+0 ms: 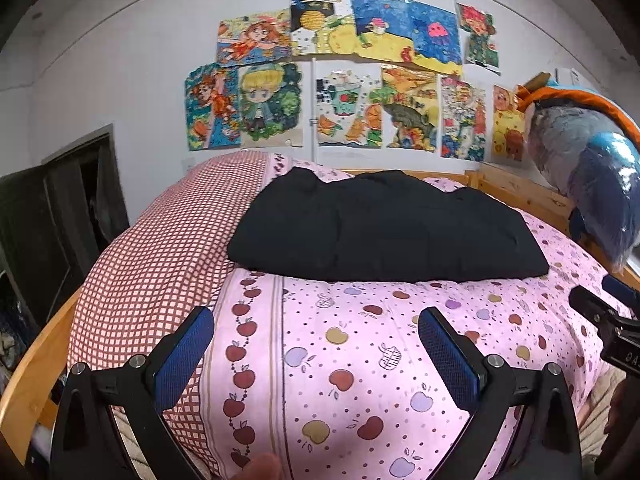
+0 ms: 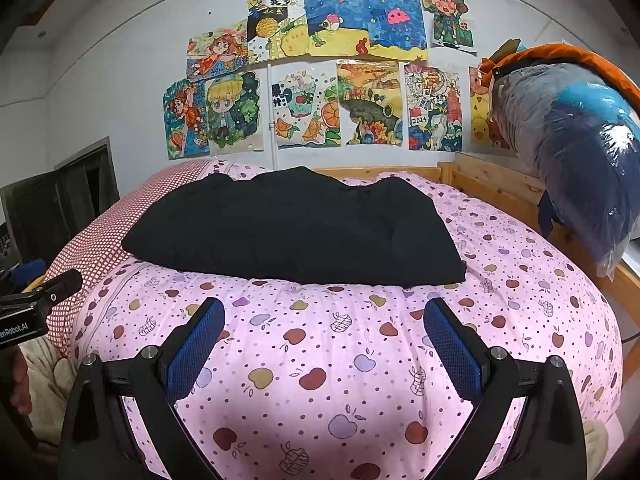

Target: Fold large clothes

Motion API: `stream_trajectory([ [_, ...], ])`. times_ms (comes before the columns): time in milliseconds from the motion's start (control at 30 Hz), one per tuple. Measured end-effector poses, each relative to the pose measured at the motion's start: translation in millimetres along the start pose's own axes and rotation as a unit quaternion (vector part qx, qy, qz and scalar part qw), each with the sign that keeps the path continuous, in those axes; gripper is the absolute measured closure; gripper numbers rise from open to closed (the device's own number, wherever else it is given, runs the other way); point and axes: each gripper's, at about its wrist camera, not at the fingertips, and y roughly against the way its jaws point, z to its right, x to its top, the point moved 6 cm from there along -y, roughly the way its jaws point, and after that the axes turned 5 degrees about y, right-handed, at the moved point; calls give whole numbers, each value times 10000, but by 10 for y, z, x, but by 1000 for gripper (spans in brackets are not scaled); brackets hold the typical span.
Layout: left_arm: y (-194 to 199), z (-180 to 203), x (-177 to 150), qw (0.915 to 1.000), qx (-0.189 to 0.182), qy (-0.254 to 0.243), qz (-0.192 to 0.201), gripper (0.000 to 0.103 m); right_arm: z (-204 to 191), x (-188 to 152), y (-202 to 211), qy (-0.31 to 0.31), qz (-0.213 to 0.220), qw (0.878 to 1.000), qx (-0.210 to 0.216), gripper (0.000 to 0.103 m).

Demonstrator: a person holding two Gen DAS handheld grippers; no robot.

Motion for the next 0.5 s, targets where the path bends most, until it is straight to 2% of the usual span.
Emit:
stream_trajectory([
  [500,50,25,13,9997,153,-114,166,0,-25,3,-1,0,-1,10000,-6,5],
])
